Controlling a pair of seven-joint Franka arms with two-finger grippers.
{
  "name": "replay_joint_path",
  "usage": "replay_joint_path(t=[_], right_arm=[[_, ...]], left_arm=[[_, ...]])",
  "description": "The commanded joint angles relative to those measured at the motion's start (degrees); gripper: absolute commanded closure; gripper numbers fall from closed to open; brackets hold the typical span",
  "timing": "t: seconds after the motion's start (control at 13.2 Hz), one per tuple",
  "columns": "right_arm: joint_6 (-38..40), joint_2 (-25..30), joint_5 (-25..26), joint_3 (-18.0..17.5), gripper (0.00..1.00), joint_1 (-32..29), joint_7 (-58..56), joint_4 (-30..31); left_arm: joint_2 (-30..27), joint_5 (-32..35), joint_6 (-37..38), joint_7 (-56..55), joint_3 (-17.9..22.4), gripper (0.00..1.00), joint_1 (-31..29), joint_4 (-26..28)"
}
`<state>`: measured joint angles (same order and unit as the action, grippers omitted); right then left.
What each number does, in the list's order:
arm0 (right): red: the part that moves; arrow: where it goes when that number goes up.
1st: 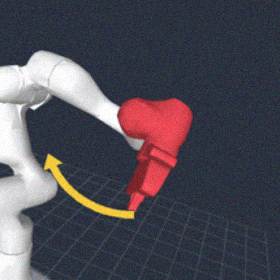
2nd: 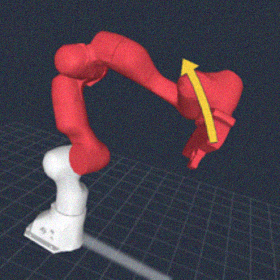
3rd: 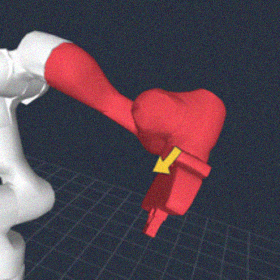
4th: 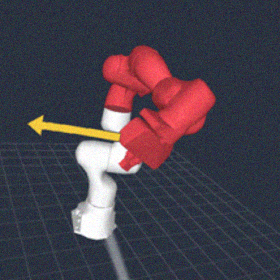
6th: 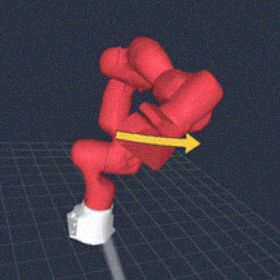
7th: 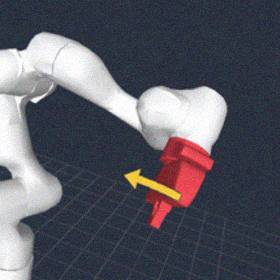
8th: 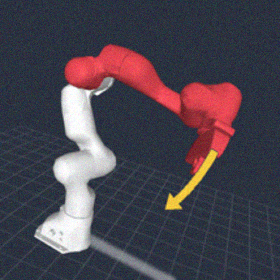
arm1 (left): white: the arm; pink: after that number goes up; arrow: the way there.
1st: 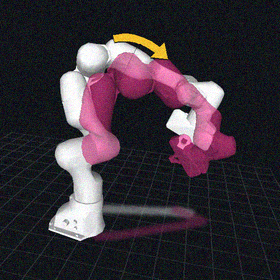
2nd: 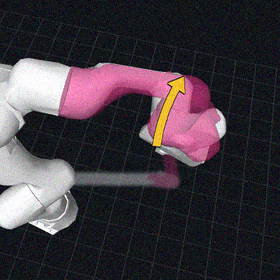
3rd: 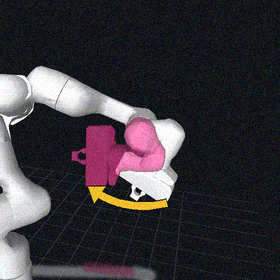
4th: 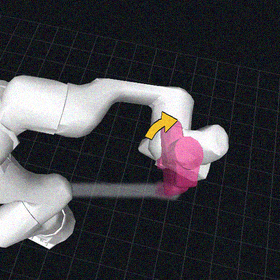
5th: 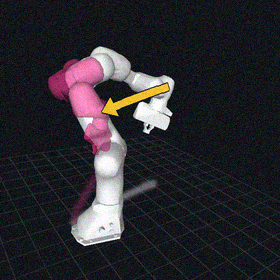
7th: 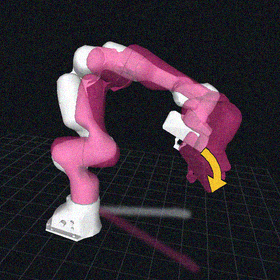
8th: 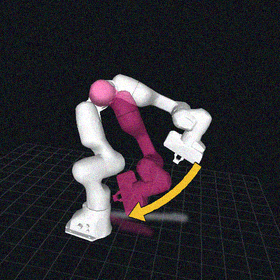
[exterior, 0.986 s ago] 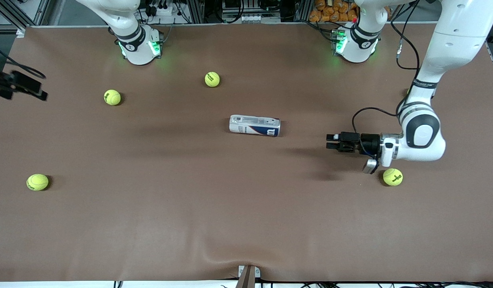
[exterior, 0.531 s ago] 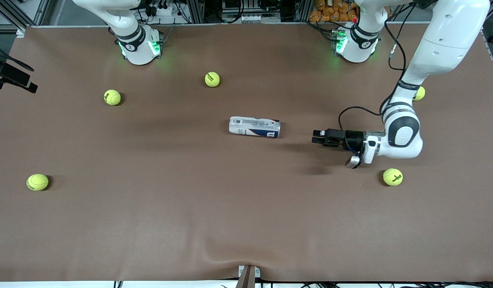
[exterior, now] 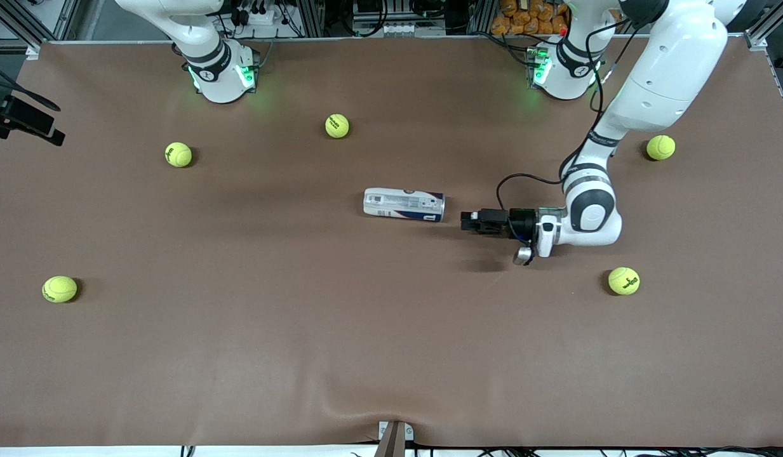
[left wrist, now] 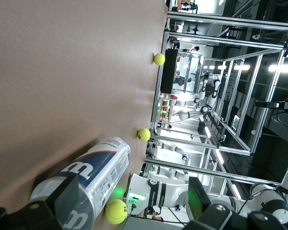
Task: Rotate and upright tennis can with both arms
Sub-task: 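Close the left gripper on the open end of the can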
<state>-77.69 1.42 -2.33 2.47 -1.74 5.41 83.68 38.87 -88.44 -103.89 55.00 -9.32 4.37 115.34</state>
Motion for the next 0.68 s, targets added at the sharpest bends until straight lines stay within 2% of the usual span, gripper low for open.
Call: replay_joint_path(t=[0.0,0.46,0.61], right_arm=[[-0.45,1.30,1.10,-0.19,0.00,-2.12,-7.13,1.31],[-0.01,1.04,2.07,-0.63,0.00,-1.60,-7.70,1.04],[1.83,0.95,1.63,-0.63,0.00,-1.51,-7.70,1.13]], left_arm=[[0.67,-1.65,-0.88,2.03,-0.09,0.00,0.55,1.63],[1.56,-3.40,-0.97,5.29,-0.26,0.00,1.96,4.27],[1.47,-7.69,-0.97,5.47,-0.26,0.00,4.84,4.71]])
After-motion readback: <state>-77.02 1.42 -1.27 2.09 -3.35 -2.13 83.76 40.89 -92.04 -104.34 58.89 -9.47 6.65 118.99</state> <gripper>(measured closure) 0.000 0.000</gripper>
